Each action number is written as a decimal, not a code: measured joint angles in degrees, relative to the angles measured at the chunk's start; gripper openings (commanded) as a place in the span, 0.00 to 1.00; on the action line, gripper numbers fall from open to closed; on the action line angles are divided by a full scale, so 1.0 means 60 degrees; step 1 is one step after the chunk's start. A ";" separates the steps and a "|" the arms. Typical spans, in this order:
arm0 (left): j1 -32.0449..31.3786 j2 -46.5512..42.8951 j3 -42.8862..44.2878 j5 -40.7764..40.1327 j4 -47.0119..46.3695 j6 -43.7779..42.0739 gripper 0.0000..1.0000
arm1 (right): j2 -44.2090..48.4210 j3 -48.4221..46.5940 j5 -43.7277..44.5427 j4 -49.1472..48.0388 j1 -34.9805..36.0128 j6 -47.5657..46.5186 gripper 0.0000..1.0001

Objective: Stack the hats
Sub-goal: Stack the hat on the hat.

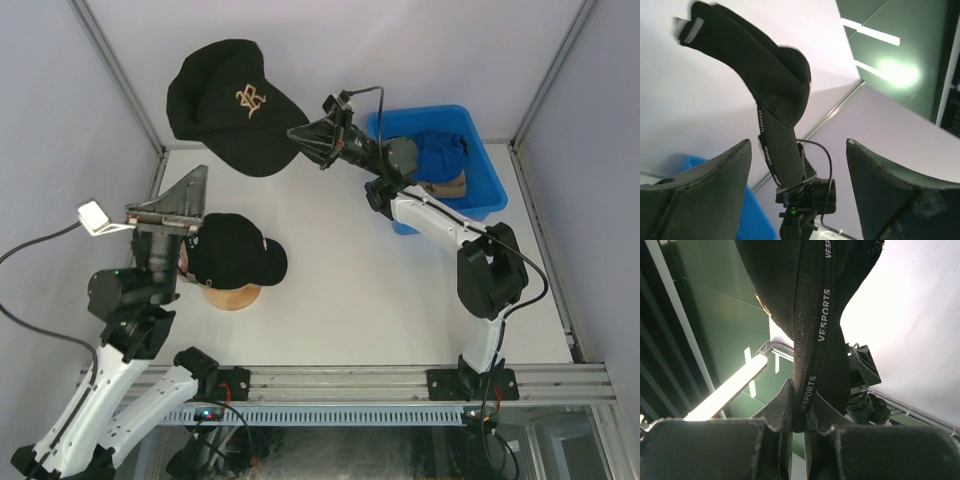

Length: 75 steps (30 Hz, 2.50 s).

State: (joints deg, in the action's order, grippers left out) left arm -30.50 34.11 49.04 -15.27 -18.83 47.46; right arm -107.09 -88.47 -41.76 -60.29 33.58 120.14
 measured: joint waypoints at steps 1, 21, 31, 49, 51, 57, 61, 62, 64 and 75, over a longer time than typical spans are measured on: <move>0.0033 -0.0164 -0.0055 -0.0157 0.0029 0.0091 0.83 | 0.0000 0.0000 -0.0022 -0.0153 -0.0109 0.0004 0.00; 0.3679 0.0138 -0.0350 0.1311 -0.0809 0.4226 1.00 | 0.0084 0.0841 -0.0634 -0.3231 -0.0645 0.0004 0.00; 0.4470 0.1687 -0.0605 0.3366 -0.3107 0.6736 1.00 | 0.0597 0.1206 -0.0747 -0.3694 -0.0168 0.0004 0.00; 0.4790 0.1657 -0.1155 0.3621 -0.5486 0.8327 0.42 | 0.0787 0.2288 -0.0885 -0.3774 0.0634 0.0004 0.00; 0.4830 0.1708 -0.1260 0.3617 -0.5774 0.8473 0.25 | 0.0816 0.2386 -0.0889 -0.3778 0.0634 0.0004 0.00; 0.4885 0.1800 -0.1355 0.3617 -0.6280 0.8721 0.00 | 0.0823 0.2561 -0.0889 -0.3767 0.0561 0.0004 0.00; 0.4885 0.1384 -0.1570 0.3508 -0.5909 0.8542 0.00 | 0.0809 0.2561 -0.0885 -0.3778 0.0291 0.0000 0.00; 0.4885 0.1231 -0.1625 0.3490 -0.5719 0.8444 0.00 | 0.0783 0.2561 -0.0885 -0.3774 0.0215 0.0004 0.02; 0.4881 0.0586 -0.1657 0.3388 -0.4561 0.7916 0.00 | 0.0659 0.2561 -0.0889 -0.3778 0.0040 -0.0025 0.06; 0.4867 -0.1177 -0.1657 0.2856 -0.0310 0.5858 0.00 | -0.1158 0.1712 -0.0401 -0.3814 0.0047 -0.0018 0.21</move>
State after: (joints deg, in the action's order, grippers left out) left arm -1.30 27.05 39.09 1.87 -20.69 82.61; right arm -114.04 -78.19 -44.16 -83.18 33.87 120.03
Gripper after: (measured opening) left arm 0.093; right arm 0.162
